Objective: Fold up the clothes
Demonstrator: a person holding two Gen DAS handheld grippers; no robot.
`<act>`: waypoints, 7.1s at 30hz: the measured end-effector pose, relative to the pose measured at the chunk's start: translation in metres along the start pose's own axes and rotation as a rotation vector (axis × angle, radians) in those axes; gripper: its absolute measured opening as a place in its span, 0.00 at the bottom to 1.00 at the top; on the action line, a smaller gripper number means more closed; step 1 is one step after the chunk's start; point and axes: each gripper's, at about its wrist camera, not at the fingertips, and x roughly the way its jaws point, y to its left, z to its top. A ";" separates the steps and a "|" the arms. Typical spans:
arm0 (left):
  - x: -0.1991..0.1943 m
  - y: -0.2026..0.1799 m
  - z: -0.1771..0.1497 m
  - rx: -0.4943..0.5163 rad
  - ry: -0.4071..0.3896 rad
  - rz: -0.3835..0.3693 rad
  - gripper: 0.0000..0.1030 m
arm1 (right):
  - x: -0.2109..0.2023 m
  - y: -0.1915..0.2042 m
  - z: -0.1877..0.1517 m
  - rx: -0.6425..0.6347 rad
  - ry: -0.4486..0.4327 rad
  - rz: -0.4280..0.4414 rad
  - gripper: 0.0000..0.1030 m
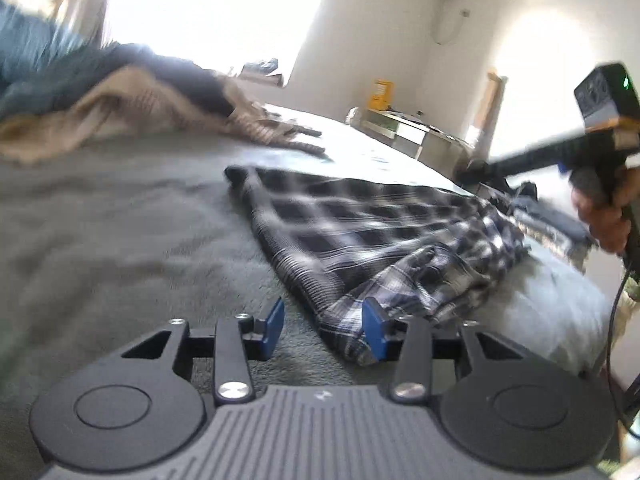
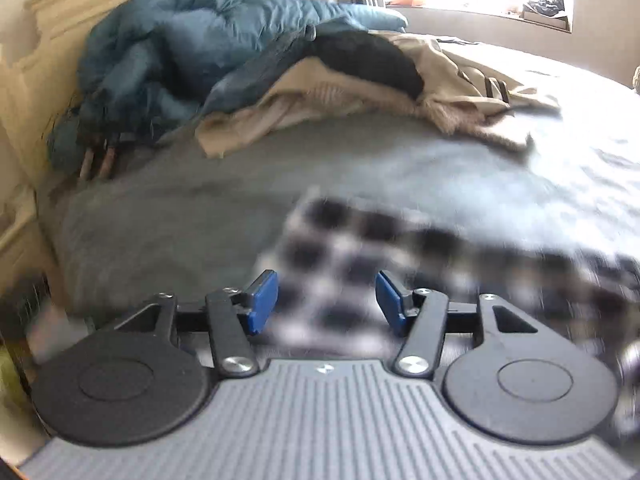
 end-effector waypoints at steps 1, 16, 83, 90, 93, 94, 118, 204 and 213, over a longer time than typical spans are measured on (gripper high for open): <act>-0.004 -0.006 0.001 0.027 0.003 -0.007 0.46 | -0.008 -0.002 -0.013 -0.010 0.003 0.002 0.52; 0.019 -0.039 -0.005 0.253 0.067 -0.038 0.14 | 0.016 -0.047 -0.059 0.193 -0.030 0.131 0.07; 0.049 -0.043 0.045 0.089 0.075 -0.002 0.45 | -0.035 0.035 -0.133 -0.128 -0.304 -0.049 0.33; 0.023 0.028 0.047 -0.125 0.083 0.130 0.45 | -0.019 0.099 -0.126 -0.331 -0.311 -0.011 0.67; 0.014 0.054 0.043 -0.243 0.076 0.151 0.45 | -0.008 0.119 -0.123 -0.396 -0.312 -0.026 0.74; 0.013 0.059 0.041 -0.264 0.075 0.149 0.45 | -0.002 0.125 -0.123 -0.426 -0.304 -0.048 0.75; 0.068 0.064 0.052 -0.316 0.131 0.103 0.45 | 0.045 0.119 -0.112 -0.235 -0.286 -0.183 0.14; 0.403 -0.280 0.224 0.076 0.246 -0.015 0.08 | -0.104 -0.175 -0.196 0.701 -0.716 -0.456 0.09; 0.439 -0.295 0.210 0.115 0.276 -0.020 0.07 | -0.098 -0.196 -0.211 0.785 -0.720 -0.450 0.09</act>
